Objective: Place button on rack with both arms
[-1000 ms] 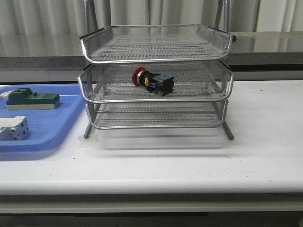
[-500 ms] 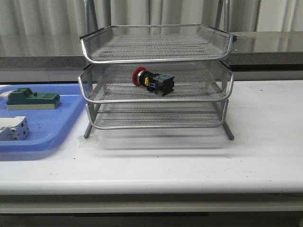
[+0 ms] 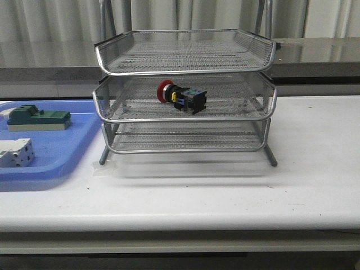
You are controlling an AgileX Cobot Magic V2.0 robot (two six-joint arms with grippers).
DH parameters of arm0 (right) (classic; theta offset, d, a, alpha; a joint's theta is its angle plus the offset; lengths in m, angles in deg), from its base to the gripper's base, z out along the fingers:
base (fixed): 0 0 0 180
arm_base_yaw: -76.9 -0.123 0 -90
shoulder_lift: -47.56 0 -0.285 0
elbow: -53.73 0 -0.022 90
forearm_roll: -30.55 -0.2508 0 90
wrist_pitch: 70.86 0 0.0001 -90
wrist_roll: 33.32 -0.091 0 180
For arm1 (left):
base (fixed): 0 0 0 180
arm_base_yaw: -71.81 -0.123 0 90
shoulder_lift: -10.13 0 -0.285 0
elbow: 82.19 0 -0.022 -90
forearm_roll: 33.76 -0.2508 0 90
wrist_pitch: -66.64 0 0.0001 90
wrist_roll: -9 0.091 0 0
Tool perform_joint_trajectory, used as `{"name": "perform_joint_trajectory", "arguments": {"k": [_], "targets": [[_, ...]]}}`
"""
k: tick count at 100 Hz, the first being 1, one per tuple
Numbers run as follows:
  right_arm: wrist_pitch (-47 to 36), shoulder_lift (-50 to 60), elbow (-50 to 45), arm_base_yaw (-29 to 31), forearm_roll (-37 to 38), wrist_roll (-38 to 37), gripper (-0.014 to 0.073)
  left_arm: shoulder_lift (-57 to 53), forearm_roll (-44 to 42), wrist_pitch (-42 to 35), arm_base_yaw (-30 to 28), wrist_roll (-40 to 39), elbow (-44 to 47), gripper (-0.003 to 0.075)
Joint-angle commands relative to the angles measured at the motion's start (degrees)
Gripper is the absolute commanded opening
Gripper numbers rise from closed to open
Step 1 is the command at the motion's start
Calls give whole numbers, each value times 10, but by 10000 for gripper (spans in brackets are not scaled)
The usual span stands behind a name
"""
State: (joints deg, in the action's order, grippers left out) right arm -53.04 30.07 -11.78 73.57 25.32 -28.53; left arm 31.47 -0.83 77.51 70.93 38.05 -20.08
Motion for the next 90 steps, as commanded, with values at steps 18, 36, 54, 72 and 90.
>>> {"name": "perform_joint_trajectory", "arguments": {"k": [18, 36, 54, 72, 90], "targets": [[-104, 88, -71, 2, 62, -79, -57, 5, 10, -43, -1, -5, -17, -20], [-134, 112, -114, 2, 62, -79, -57, 5, 10, -43, -1, -5, -17, -20], [-161, 112, -133, 2, 62, -81, -57, 5, 10, -43, -1, -5, -16, -20], [-161, 112, -133, 2, 62, -81, -57, 5, 10, -43, -1, -5, -16, -20], [-161, 112, -133, 2, 62, -81, -57, 5, 10, -43, -1, -5, -16, -20]]}}
